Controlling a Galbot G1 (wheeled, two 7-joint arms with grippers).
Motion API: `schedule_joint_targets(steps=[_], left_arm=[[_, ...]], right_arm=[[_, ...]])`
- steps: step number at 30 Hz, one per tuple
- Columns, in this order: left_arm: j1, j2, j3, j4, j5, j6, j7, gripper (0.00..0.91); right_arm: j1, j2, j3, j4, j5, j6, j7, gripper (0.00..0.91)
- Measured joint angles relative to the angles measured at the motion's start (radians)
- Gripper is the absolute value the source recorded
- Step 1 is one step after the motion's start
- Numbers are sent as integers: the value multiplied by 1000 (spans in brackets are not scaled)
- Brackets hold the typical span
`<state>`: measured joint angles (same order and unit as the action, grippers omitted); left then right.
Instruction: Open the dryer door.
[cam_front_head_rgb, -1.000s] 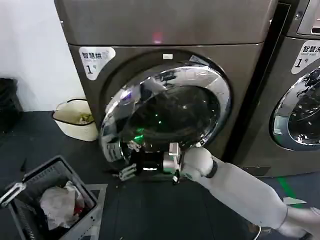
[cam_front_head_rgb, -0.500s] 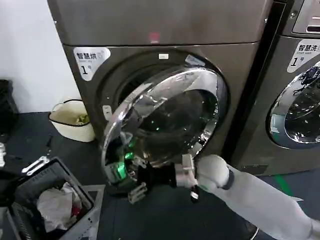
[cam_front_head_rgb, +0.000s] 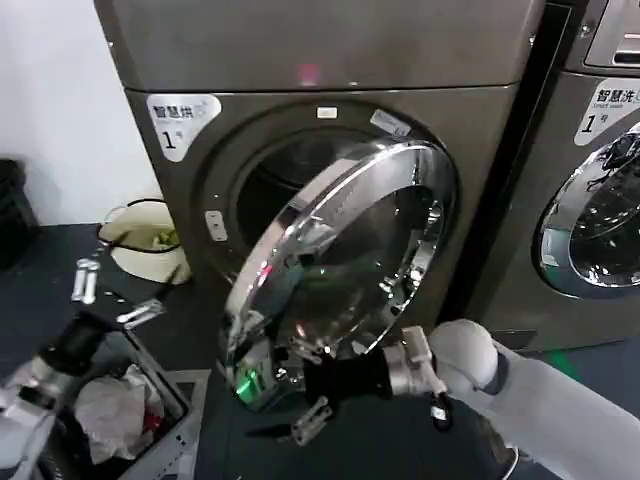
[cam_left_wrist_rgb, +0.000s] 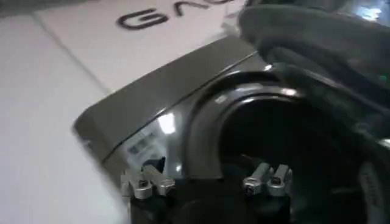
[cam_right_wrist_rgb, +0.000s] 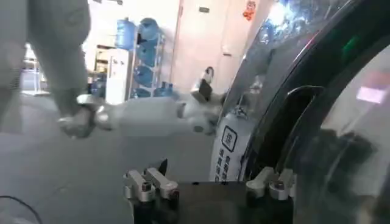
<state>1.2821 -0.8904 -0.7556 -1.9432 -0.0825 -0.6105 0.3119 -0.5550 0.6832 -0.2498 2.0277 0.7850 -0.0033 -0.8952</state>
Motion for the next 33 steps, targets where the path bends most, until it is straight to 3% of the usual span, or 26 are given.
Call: schedule_joint_targets(steps=[8, 21, 33], left_arm=[[-45, 78, 134, 5, 13, -34, 41, 907], [-67, 123, 256, -19, 30, -83, 101, 907], [-168, 106, 428, 23, 52, -104, 113, 907]], right_arm=[[-123, -48, 145, 28, 53, 15, -143, 907], [-419, -84, 525, 53, 87, 70, -63, 907], [-833, -6, 1010, 89, 79, 118, -48, 907]])
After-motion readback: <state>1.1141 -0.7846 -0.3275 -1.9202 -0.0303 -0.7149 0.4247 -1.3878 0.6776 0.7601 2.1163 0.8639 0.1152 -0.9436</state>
